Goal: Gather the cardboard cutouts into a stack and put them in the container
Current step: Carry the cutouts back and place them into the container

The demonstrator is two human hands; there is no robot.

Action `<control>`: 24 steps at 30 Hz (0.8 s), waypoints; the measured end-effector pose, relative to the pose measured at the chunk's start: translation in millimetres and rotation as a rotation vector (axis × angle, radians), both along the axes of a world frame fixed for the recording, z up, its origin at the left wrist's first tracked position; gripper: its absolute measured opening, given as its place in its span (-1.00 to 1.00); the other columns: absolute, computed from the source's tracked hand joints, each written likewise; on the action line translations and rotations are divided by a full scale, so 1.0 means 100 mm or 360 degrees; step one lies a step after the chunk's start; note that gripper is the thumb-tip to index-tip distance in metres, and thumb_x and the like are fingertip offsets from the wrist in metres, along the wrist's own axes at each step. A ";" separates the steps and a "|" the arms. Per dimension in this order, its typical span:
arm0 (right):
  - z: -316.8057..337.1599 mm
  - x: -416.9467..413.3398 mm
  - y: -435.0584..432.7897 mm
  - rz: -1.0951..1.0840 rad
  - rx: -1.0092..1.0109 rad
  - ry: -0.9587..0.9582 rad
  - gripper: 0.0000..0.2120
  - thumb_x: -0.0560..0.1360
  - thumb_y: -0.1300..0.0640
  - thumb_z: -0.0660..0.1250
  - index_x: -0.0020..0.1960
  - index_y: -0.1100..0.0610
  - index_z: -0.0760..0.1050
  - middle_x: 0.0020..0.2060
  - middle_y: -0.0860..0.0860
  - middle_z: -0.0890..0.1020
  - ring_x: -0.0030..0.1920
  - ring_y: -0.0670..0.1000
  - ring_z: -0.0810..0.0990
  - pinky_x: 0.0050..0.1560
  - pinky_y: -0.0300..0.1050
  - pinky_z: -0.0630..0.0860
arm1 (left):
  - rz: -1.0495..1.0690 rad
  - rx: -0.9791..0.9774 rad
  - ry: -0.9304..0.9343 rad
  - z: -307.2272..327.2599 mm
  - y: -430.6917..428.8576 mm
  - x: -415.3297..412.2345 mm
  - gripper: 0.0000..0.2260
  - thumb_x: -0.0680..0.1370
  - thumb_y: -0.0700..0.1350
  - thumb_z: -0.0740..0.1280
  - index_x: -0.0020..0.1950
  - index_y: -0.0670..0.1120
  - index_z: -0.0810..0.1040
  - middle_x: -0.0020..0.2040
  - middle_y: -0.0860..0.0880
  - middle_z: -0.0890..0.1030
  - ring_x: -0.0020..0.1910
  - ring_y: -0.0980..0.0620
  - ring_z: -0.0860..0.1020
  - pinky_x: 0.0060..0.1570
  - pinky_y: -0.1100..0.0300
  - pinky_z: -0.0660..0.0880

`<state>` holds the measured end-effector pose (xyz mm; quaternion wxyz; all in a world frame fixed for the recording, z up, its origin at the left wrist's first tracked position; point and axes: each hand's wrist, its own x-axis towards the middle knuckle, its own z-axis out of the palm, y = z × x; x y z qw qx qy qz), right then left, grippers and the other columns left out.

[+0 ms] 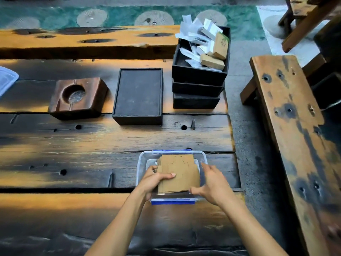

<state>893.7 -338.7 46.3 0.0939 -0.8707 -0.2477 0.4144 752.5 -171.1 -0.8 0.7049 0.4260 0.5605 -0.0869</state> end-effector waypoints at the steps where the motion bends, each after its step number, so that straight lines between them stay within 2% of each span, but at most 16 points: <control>1: -0.03 -0.03 -0.02 0.0054 -0.0007 -0.0068 -0.01 0.34 -0.22 0.58 0.60 0.06 0.20 0.44 0.13 0.41 0.41 0.19 0.42 0.40 0.02 0.39 | -0.0007 -0.0014 -0.0012 -0.03 -0.04 0.06 -0.24 0.19 -0.12 0.72 0.30 -0.08 0.46 0.12 -0.11 0.75 0.02 -0.08 0.75 -0.17 0.10 0.67; 3: -0.07 -0.07 -0.03 0.0168 -0.0040 -0.0181 -0.13 0.37 -0.20 0.54 0.54 0.04 0.25 0.40 0.15 0.41 0.35 0.21 0.45 0.35 0.00 0.41 | -0.0026 -0.0039 -0.0051 -0.10 -0.11 0.15 -0.26 0.21 -0.16 0.71 0.31 -0.09 0.48 0.12 -0.13 0.76 0.00 -0.10 0.76 -0.21 0.08 0.69; 6: -0.15 -0.09 -0.04 0.0304 -0.0133 -0.0281 -0.25 0.44 -0.15 0.51 0.50 0.03 0.27 0.40 0.19 0.34 0.35 0.23 0.40 0.34 0.04 0.44 | 0.0016 -0.0091 -0.0067 -0.18 -0.19 0.23 -0.25 0.23 -0.21 0.70 0.37 -0.12 0.50 0.12 -0.16 0.76 0.07 -0.19 0.75 0.03 -0.13 0.72; 7: -0.16 -0.10 -0.04 0.0337 -0.0153 -0.0301 -0.28 0.46 -0.12 0.50 0.50 0.02 0.27 0.42 0.21 0.32 0.37 0.23 0.37 0.34 0.06 0.46 | 0.0029 -0.0068 -0.0064 -0.21 -0.20 0.23 -0.26 0.26 -0.23 0.70 0.38 -0.13 0.51 0.12 -0.15 0.76 0.08 -0.18 0.75 0.07 -0.13 0.71; 10: -0.21 -0.14 -0.05 0.0467 -0.0166 -0.0450 -0.35 0.51 -0.08 0.47 0.50 -0.01 0.29 0.50 0.25 0.20 0.45 0.24 0.26 0.38 0.10 0.40 | -0.0071 0.0184 0.0022 -0.25 -0.24 0.23 -0.26 0.35 -0.20 0.69 0.45 -0.03 0.45 0.19 -0.08 0.72 0.10 -0.10 0.72 0.05 0.03 0.70; 13: -0.26 -0.13 -0.05 0.0645 -0.0067 -0.0604 -0.37 0.49 -0.02 0.49 0.47 0.08 0.33 0.58 0.23 0.10 0.51 0.24 0.17 0.40 0.12 0.34 | -0.0295 0.0500 0.0151 -0.23 -0.28 0.25 -0.25 0.36 -0.05 0.67 0.43 0.09 0.34 0.25 -0.07 0.66 0.14 -0.07 0.66 0.21 -0.03 0.62; 16: -0.31 -0.06 -0.01 0.0801 -0.0062 -0.0583 -0.28 0.47 0.05 0.53 0.50 0.10 0.23 0.55 0.19 0.20 0.44 0.23 0.30 0.37 0.11 0.36 | -0.0404 0.0709 0.0137 -0.21 -0.30 0.26 -0.31 0.38 -0.02 0.64 0.28 0.21 0.24 0.29 -0.11 0.55 0.07 0.00 0.60 0.19 0.01 0.59; 19: -0.34 -0.04 0.02 0.0885 -0.0062 -0.0618 -0.29 0.45 0.14 0.51 0.47 0.07 0.21 0.49 0.22 0.25 0.34 0.25 0.39 0.28 0.15 0.39 | -0.0509 0.0812 0.0103 -0.23 -0.30 0.24 -0.33 0.41 0.02 0.62 0.17 0.29 0.15 0.30 -0.13 0.49 0.15 -0.13 0.58 0.28 -0.13 0.55; 21: -0.37 -0.04 0.02 0.0898 -0.0047 -0.0649 -0.36 0.47 0.17 0.46 0.45 0.07 0.24 0.46 0.21 0.30 0.29 0.25 0.43 0.24 0.15 0.40 | -0.0568 0.0902 0.0067 -0.27 -0.34 0.20 -0.39 0.45 0.05 0.60 0.13 0.26 0.16 0.28 -0.11 0.51 0.20 -0.19 0.57 0.28 -0.14 0.54; 24: -0.40 -0.02 0.01 0.0914 -0.0018 -0.0661 -0.37 0.48 0.15 0.45 0.46 0.08 0.24 0.42 0.20 0.35 0.27 0.25 0.45 0.24 0.14 0.40 | -0.0703 0.1204 0.0067 -0.29 -0.47 0.17 -0.57 0.54 0.12 0.52 0.19 0.16 0.29 0.36 -0.05 0.41 0.26 -0.16 0.54 0.22 0.01 0.48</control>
